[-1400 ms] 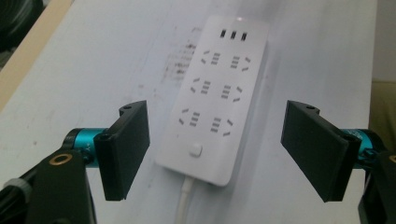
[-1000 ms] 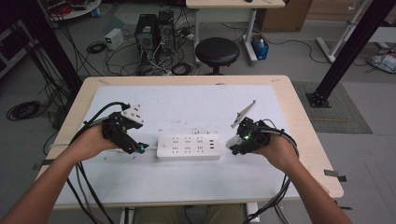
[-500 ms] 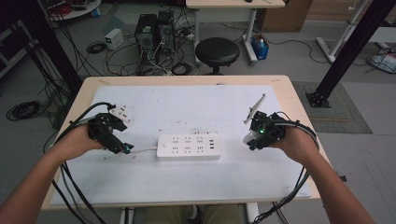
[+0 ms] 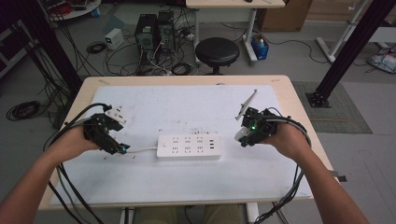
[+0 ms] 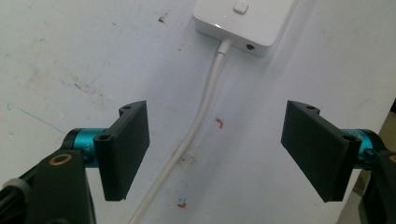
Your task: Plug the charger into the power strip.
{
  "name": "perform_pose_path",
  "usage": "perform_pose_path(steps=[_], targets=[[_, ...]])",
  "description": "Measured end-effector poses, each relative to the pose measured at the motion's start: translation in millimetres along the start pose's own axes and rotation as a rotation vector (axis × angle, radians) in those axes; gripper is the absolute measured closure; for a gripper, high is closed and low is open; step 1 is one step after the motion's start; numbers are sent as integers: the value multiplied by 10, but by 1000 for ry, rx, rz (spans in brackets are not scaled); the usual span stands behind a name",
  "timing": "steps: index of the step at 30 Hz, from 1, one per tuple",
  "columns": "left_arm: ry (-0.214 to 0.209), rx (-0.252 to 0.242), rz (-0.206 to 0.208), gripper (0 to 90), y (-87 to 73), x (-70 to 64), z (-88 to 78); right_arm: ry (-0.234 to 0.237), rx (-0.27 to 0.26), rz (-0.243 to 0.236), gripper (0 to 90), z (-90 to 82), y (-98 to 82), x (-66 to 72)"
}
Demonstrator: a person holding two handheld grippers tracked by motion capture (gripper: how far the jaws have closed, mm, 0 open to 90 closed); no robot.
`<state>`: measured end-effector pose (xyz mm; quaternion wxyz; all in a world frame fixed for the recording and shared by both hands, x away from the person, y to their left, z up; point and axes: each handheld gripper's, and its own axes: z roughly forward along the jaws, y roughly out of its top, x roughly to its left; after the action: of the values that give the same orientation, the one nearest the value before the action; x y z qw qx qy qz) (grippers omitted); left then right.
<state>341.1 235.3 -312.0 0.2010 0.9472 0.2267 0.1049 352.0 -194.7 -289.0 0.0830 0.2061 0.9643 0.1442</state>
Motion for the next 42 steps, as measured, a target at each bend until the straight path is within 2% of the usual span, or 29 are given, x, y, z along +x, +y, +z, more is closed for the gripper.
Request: perform_pose_path(steps=[2, 6, 9, 10, 12, 15, 18, 20, 24, 26, 29, 31, 33, 35, 39, 42], targets=[[-4, 5, 21, 236, -6, 17, 11, 3, -7, -30, 617, 15, 103, 11], [-3, 14, 13, 236, -6, 22, 51, 14, -6, -111, 617, 118, 375, 61], [-5, 4, 5, 236, -11, 5, 81, 34, 3, -155, 617, 222, 577, 65], [-5, 8, 13, 236, -19, 9, 87, 41, 8, -182, 617, 271, 653, 60], [-9, -2, -6, 236, -37, -6, 113, 53, 12, -203, 617, 344, 747, 60], [-7, 19, 3, 236, -64, -9, 135, 68, 46, -228, 617, 473, 881, 73], [-8, 17, 0, 236, -75, -20, 156, 79, 61, -269, 617, 629, 991, 81], [-8, 15, -6, 236, -79, -32, 169, 78, 90, -285, 617, 747, 1053, 93], [-9, 15, -6, 236, -96, -33, 173, 33, 146, -339, 618, 923, 1153, 115], [-8, 11, -11, 236, -108, -31, 175, 59, 137, -350, 618, 957, 1194, 111], [-9, 8, -17, 236, -129, -30, 187, 77, 157, -373, 618, 1017, 1237, 134], [-11, 9, -15, 236, -140, -26, 184, 74, 193, -391, 617, 1087, 1244, 146], [-12, 9, -16, 236, -146, -28, 183, 74, 182, -393, 617, 1087, 1247, 139], [-10, 0, -21, 236, -158, -29, 190, 71, 196, -405, 618, 1121, 1249, 120], [-11, -8, -22, 236, -171, -10, 200, 66, 191, -462, 617, 1143, 1244, 137], [-14, -17, -23, 236, -183, 2, 201, 65, 197, -422, 618, 1147, 1251, 137]])
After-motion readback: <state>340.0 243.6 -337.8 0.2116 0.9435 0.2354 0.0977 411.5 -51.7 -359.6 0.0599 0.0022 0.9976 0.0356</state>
